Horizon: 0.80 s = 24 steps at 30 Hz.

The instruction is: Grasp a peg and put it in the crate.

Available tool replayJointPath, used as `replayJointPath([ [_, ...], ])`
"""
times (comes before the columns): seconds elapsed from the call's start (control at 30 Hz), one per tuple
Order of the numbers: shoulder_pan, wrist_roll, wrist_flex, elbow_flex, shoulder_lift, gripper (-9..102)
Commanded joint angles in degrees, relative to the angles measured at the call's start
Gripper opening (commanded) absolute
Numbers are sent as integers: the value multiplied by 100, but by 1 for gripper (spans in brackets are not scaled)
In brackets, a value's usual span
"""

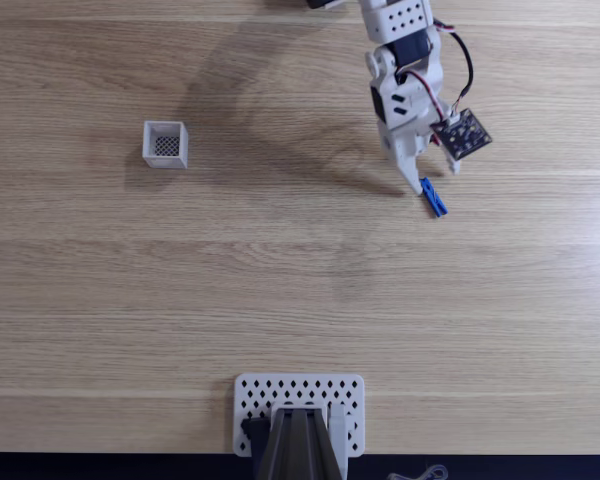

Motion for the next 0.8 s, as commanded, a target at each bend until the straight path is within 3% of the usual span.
replayJointPath([
  [0.0,264,-9,-132,-765,105,27],
  [0.77,264,79,-53,-316,-97,27],
])
